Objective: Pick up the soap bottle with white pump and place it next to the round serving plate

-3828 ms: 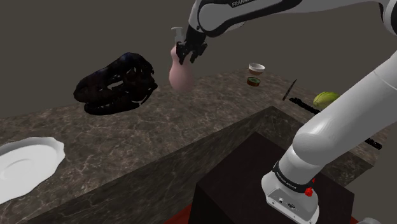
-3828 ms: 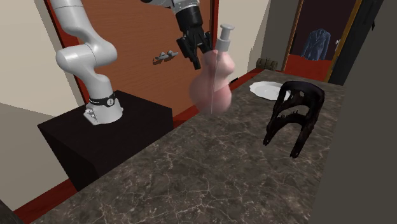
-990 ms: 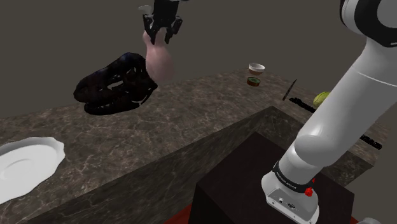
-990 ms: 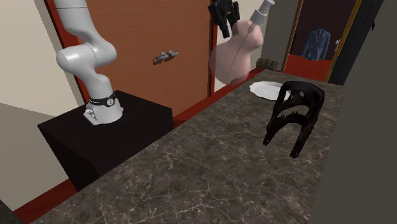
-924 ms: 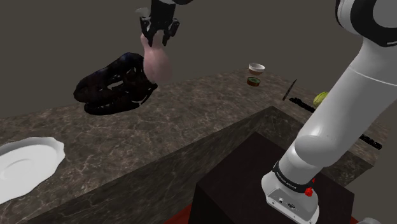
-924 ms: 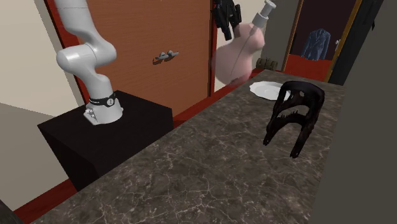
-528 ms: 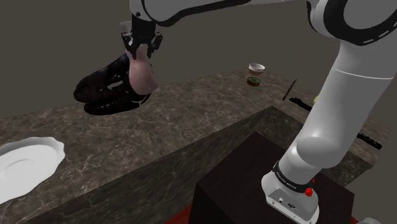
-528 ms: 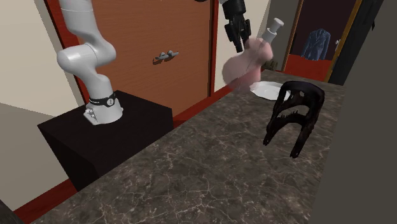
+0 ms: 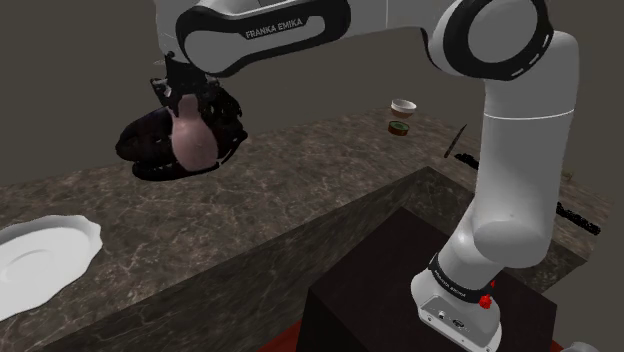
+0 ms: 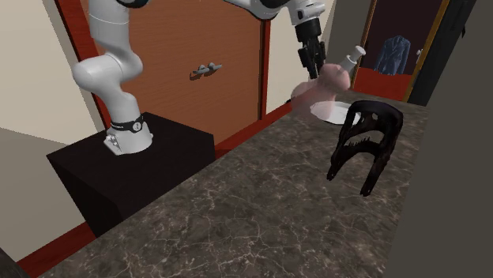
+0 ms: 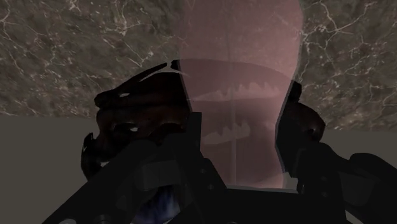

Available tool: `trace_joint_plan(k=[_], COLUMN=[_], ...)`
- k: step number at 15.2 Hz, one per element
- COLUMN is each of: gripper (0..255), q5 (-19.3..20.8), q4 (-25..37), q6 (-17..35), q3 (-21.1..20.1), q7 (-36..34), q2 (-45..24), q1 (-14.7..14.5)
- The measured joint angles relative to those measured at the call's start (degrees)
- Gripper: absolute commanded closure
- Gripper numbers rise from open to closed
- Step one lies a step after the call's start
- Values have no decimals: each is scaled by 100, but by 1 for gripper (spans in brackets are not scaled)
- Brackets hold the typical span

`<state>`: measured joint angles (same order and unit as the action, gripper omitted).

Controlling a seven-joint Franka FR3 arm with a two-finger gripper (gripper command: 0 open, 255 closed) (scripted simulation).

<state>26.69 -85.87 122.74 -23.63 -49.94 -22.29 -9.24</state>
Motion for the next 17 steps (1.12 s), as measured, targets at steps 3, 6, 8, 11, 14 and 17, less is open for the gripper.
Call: trace_joint_plan(k=[3,6,8,11,14,17], gripper=[255,255,255,255,255,255], q5=[269,485,587,674,730,779], q4=[649,1173,1706,1849,1723,1617], q6=[-102,-138,-257,-185,-9,154], q3=[72,153,215,266,299,332], q7=[-219,-445,-496,-606,-696,-758], q2=[-642,-1208,-1650,-1892,-1955,-2021], q1=[-332,-666,-889,-1013,-1018,-1005])
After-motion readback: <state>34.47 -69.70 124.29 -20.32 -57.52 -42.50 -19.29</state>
